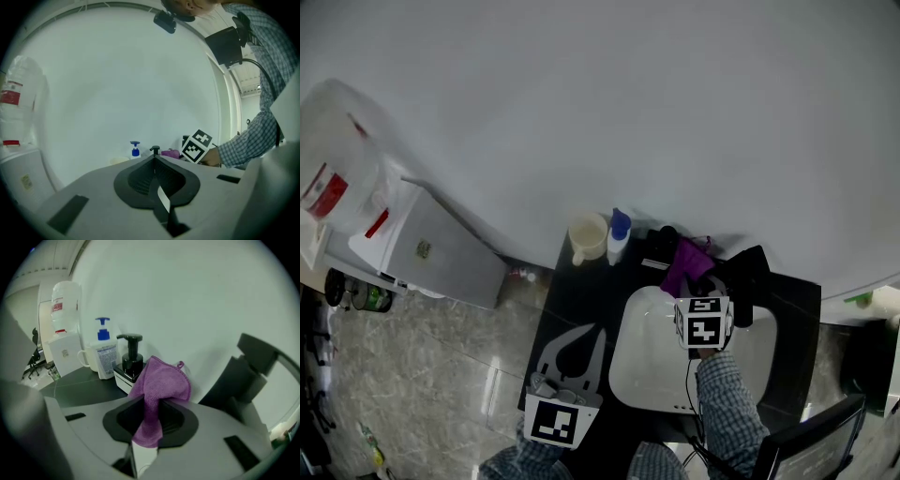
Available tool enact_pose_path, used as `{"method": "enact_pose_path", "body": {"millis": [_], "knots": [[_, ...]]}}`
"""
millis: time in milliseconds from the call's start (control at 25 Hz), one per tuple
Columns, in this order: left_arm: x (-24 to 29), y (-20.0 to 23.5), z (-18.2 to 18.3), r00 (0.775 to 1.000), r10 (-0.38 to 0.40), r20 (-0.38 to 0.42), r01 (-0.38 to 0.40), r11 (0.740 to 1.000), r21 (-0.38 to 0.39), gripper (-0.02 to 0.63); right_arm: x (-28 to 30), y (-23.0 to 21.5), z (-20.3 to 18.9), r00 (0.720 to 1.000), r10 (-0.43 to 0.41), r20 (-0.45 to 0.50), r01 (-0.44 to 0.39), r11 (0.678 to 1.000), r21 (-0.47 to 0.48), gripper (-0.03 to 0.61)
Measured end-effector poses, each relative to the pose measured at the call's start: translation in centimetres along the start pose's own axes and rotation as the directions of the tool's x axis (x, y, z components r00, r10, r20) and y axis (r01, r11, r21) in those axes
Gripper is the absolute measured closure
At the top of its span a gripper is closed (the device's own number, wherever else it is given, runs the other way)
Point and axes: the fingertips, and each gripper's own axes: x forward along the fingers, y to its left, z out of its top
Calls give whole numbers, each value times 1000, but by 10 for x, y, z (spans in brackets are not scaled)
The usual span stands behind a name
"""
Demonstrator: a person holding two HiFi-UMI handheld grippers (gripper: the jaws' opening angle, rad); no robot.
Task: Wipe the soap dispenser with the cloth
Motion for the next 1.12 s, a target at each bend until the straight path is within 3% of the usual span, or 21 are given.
{"method": "enact_pose_path", "body": {"millis": [160, 360, 720, 1120], "knots": [[-3, 1, 3, 1000, -12, 4, 12, 1000, -4, 612, -47, 5, 21, 995, -15, 104, 11, 999, 35, 500], [-6, 2, 11, 999, -29, 22, 29, 999, -13, 612, -105, 13, 38, 973, -56, 223, 16, 984, 178, 500], [-26, -1, 11, 994, -99, 42, 99, 995, 4, 612, -175, 28, 19, 950, -162, 268, 74, 948, 309, 500], [-61, -21, 10, 989, -143, 40, 141, 989, 37, 612, -220, 42, -14, 946, -206, 252, 116, 936, 331, 500]]}}
